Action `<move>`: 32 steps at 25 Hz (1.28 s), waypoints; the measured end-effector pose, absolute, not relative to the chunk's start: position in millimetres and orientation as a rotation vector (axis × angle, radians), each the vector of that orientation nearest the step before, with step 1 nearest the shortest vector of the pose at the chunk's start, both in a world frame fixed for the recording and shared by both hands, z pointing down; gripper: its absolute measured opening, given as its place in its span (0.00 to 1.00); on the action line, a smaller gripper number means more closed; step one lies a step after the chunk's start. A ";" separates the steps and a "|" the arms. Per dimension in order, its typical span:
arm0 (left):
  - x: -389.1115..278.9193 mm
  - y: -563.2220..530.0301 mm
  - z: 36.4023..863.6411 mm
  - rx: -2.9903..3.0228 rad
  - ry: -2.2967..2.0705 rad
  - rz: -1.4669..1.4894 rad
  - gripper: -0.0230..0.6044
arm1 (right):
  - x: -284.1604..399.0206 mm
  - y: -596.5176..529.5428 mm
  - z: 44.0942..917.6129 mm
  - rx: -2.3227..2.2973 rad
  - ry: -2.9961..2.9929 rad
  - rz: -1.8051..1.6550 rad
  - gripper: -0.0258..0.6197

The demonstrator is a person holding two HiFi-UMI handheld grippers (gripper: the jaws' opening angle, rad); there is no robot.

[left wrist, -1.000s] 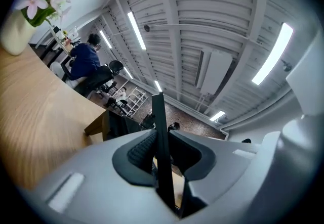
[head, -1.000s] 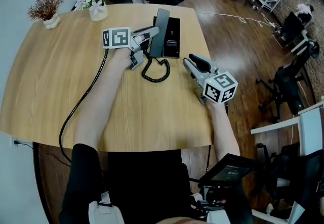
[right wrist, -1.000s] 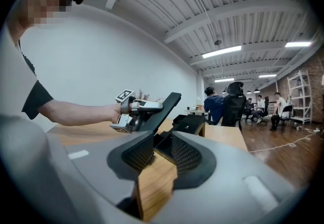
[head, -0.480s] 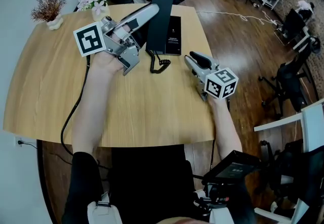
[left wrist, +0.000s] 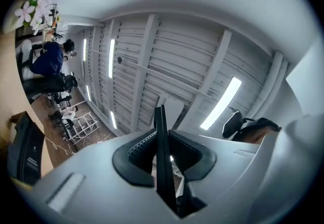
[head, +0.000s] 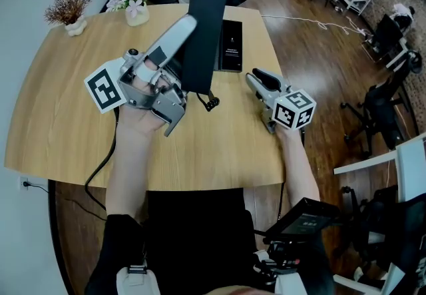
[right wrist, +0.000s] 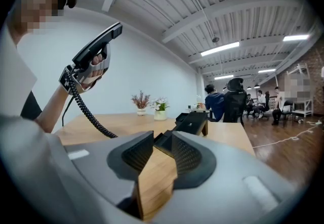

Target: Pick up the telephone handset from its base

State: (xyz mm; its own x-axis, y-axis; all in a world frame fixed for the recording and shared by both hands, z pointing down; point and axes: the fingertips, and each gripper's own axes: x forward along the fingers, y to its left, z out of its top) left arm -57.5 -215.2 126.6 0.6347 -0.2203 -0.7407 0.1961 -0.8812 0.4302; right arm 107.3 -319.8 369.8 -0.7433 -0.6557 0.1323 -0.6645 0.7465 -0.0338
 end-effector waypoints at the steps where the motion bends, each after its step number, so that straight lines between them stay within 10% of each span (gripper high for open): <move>1: -61.9 -207.5 126.6 2.369 -0.006 -1.196 0.16 | 107.2 -317.8 365.5 1.068 -2.842 0.133 0.22; 32: -88.8 -175.0 174.0 2.229 -0.014 -1.338 0.16 | 62.9 -144.1 265.8 0.658 -3.191 0.152 0.13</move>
